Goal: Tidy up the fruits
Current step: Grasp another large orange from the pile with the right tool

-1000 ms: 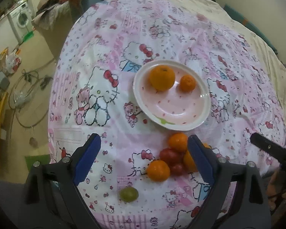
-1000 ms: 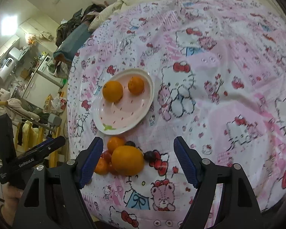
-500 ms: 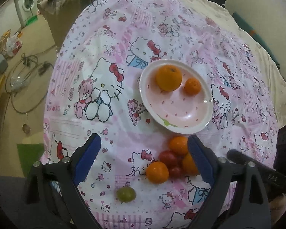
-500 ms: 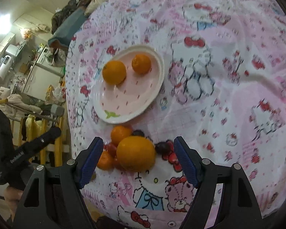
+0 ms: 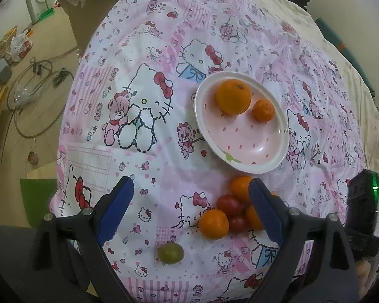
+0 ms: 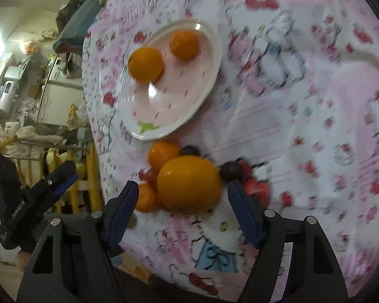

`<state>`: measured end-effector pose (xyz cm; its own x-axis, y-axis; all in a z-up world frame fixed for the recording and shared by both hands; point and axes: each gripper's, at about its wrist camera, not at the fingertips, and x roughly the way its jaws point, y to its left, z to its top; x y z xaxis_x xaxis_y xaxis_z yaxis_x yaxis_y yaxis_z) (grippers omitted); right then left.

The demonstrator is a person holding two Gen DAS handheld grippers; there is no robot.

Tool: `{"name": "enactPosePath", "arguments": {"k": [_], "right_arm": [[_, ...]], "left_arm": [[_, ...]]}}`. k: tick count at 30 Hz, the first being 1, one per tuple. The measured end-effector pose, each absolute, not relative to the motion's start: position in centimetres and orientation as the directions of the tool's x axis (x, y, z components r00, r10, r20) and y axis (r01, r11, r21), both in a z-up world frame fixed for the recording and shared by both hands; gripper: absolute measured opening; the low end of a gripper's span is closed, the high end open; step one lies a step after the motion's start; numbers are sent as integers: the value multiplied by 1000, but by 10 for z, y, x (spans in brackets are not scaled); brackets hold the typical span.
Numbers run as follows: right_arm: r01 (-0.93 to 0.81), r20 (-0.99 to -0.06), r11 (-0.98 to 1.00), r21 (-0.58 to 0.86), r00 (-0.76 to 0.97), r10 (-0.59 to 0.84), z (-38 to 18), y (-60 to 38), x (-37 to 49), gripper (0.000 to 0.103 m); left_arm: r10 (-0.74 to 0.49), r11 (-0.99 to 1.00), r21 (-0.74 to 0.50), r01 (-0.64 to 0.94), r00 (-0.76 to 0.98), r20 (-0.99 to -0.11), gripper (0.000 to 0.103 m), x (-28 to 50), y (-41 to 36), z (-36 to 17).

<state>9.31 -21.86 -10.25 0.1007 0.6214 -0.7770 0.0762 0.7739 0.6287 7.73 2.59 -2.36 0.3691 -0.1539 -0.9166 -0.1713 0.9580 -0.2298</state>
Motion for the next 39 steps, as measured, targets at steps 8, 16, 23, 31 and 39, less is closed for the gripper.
{"name": "enactPosePath", "arguments": {"k": [8,16,23,31,39], "right_arm": [[88,-831,826,557,50,555,-127,-194,95,66],[60,-809,808,587,95,580,-111,-207,89,63],[-4,-731,753,659,234,641,-67,-226,89,63],[-16,-698,737,675,309,646,-49,-239,94,63],[-10,-712,758,653,335,617,-43,-250,92,63]], "left_arm": [[-117,966,-191,-171,368,-922,90,77,24,-24],[-85,980,-139,-140,338,-937,90,75,21,-28],[-84,991,-106,-84,225,-971,90,70,8,-56],[-120,993,-120,11,125,-985,63,67,-22,-82],[-170,986,-169,14,62,-984,53,70,-36,-98]]}}
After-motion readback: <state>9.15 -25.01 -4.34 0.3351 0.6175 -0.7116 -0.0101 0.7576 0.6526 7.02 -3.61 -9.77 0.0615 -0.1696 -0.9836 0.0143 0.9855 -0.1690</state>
